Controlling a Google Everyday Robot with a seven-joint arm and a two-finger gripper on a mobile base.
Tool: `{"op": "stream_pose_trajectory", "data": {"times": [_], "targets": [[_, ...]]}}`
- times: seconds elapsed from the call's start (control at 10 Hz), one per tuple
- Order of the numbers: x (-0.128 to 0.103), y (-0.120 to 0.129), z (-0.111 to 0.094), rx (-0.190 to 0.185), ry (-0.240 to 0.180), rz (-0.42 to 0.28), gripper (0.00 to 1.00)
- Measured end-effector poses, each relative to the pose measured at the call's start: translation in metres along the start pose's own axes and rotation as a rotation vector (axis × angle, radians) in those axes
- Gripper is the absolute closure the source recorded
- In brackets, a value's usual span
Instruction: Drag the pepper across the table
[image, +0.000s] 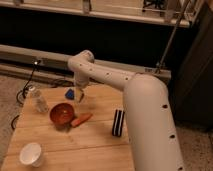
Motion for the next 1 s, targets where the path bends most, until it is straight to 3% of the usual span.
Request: {"op": "stream_pose_trajectory", "data": {"times": [0.2,0.3,0.6,1.0], "targets": [[0.0,-0.042,0.001,0.039,-0.015,-0.112,0.2],[-0.005,-0.052,0.001,0.048,-0.023,-0.132,0.2],[-0.034,-0.074,-0.004,0.06,-0.049,-0.12,0.2],[-0.045,-0.105,0.006,0.078,-0.004,-0.12,0.2]]}}
